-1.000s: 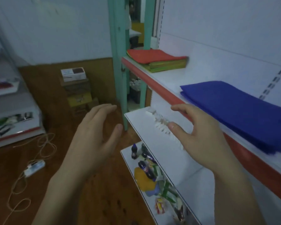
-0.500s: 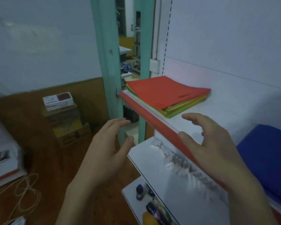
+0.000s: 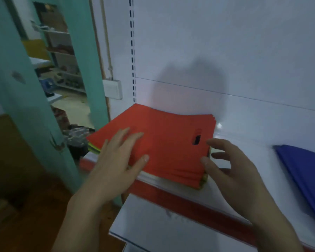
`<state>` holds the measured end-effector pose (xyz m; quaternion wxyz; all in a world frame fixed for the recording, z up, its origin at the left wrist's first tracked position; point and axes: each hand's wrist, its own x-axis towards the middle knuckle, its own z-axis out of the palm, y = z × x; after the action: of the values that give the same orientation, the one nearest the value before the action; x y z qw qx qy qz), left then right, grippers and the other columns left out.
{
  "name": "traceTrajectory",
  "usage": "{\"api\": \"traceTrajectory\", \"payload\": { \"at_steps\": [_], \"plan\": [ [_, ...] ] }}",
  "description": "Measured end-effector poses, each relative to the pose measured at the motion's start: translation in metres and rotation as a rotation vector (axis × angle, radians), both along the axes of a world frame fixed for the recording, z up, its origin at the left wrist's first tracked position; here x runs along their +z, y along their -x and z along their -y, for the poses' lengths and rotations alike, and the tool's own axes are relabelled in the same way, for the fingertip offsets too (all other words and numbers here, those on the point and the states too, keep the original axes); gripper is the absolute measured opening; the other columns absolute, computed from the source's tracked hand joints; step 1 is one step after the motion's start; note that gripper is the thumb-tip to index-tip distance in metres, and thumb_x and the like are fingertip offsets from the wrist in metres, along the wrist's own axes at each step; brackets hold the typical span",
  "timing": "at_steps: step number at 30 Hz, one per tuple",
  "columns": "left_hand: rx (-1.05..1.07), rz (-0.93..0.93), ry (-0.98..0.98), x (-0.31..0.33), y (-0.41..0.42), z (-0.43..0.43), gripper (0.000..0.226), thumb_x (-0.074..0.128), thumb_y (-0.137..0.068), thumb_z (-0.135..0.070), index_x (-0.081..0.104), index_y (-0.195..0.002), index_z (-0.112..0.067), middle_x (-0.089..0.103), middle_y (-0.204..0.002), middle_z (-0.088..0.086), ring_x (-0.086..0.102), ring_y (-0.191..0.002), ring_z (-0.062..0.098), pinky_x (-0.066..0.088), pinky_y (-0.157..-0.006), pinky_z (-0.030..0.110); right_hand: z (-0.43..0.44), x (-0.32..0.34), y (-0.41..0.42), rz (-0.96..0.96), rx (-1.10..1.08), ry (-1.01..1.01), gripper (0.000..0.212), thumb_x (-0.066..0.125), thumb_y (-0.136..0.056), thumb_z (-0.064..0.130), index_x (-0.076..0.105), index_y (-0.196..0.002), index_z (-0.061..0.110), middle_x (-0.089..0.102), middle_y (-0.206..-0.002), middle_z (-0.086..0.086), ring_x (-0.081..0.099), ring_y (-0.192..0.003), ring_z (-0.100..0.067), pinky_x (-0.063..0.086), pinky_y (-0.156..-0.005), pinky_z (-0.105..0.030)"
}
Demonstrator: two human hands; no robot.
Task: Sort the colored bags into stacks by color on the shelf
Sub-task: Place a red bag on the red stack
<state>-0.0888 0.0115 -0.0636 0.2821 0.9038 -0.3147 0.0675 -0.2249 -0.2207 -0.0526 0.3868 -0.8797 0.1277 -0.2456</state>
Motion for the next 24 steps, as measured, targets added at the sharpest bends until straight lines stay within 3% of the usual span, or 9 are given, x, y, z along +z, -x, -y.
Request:
{"api": "traceTrajectory", "payload": {
  "at_steps": [1,3,6,9,11,13,17,21,24],
  "plan": [
    [-0.029,-0.033,-0.110,-0.003,-0.012,0.004,0.074,0.027,-0.083,-0.075,0.032,-0.148,-0.041,0.020,-0.162,-0.007,0.008,-0.151,0.011,0.009,-0.123,0.042,-0.002,0.000,-0.006,-0.001,-0.057,-0.029,0.038,0.059,-0.084,0.051,0.054,-0.121,0.048,0.055,-0.123,0.025,0.056,-0.108,0.004,0.052,-0.081,-0.024],
    [-0.090,-0.051,-0.217,-0.008,-0.027,0.012,0.085,0.012,-0.076,-0.081,0.031,-0.148,-0.041,0.021,-0.162,-0.006,0.005,-0.152,0.010,0.002,-0.122,0.043,-0.008,-0.002,-0.013,-0.024,-0.138,-0.062,0.041,0.061,-0.084,0.052,0.053,-0.124,0.046,0.055,-0.125,0.022,0.059,-0.105,0.001,0.053,-0.078,-0.025],
    [-0.205,0.023,-0.111,-0.006,-0.034,0.022,0.076,0.018,-0.084,-0.078,0.044,-0.141,-0.036,0.042,-0.144,-0.015,0.035,-0.138,0.007,0.025,-0.118,0.036,-0.013,-0.004,-0.020,-0.033,-0.196,-0.151,0.042,0.070,-0.083,0.044,0.055,-0.122,0.042,0.064,-0.115,0.020,0.064,-0.098,0.001,0.057,-0.085,-0.032],
    [-0.356,0.058,-0.123,-0.003,-0.031,0.028,0.072,0.019,-0.085,-0.077,0.043,-0.142,-0.039,0.041,-0.143,-0.022,0.030,-0.136,-0.003,0.025,-0.111,0.025,-0.013,-0.002,-0.019,-0.016,-0.318,-0.144,0.037,0.076,-0.081,0.036,0.061,-0.115,0.038,0.068,-0.108,0.018,0.066,-0.095,-0.001,0.056,-0.088,-0.036],
    [-0.410,0.018,-0.126,0.000,-0.034,0.023,0.069,0.023,-0.085,-0.076,0.043,-0.141,-0.040,0.041,-0.144,-0.024,0.028,-0.136,-0.007,0.025,-0.113,0.026,-0.013,0.000,-0.017,0.020,-0.407,-0.132,0.030,0.077,-0.082,0.029,0.066,-0.109,0.036,0.069,-0.105,0.016,0.067,-0.093,-0.007,0.057,-0.087,-0.039],
    [-0.321,0.019,-0.105,0.003,-0.046,0.014,0.068,0.025,-0.086,-0.076,0.041,-0.143,-0.042,0.040,-0.148,-0.018,0.024,-0.142,0.000,0.025,-0.118,0.036,-0.014,0.000,-0.014,0.063,-0.453,-0.150,0.027,0.078,-0.083,0.019,0.069,-0.103,0.035,0.070,-0.101,0.015,0.069,-0.087,-0.006,0.058,-0.082,-0.035],
    [-0.085,-0.048,-0.310,0.005,-0.073,-0.001,0.071,0.024,-0.089,-0.075,0.015,-0.152,-0.043,0.013,-0.165,0.002,-0.001,-0.153,0.021,0.003,-0.123,0.047,-0.019,-0.005,-0.011,0.098,-0.500,-0.168,0.027,0.077,-0.083,0.012,0.071,-0.099,0.033,0.072,-0.099,0.015,0.070,-0.084,-0.007,0.059,-0.074,-0.029],
    [-0.177,-0.058,-0.296,0.007,-0.066,0.004,0.065,0.031,-0.093,-0.068,0.020,-0.152,-0.041,0.019,-0.163,-0.004,0.001,-0.153,0.016,0.001,-0.124,0.045,-0.022,-0.009,-0.013,0.073,-0.503,-0.133,0.021,0.074,-0.085,0.024,0.070,-0.101,0.036,0.071,-0.099,0.014,0.068,-0.088,-0.010,0.055,-0.076,-0.032],
    [-0.203,-0.019,-0.210,0.008,-0.060,0.011,0.054,0.037,-0.096,-0.060,0.030,-0.147,-0.041,0.034,-0.154,-0.014,0.018,-0.149,0.012,0.012,-0.123,0.047,-0.022,-0.007,-0.010,0.074,-0.515,-0.116,0.019,0.074,-0.085,0.025,0.070,-0.099,0.037,0.070,-0.097,0.016,0.067,-0.087,-0.009,0.050,-0.075,-0.030]
  ]
}}
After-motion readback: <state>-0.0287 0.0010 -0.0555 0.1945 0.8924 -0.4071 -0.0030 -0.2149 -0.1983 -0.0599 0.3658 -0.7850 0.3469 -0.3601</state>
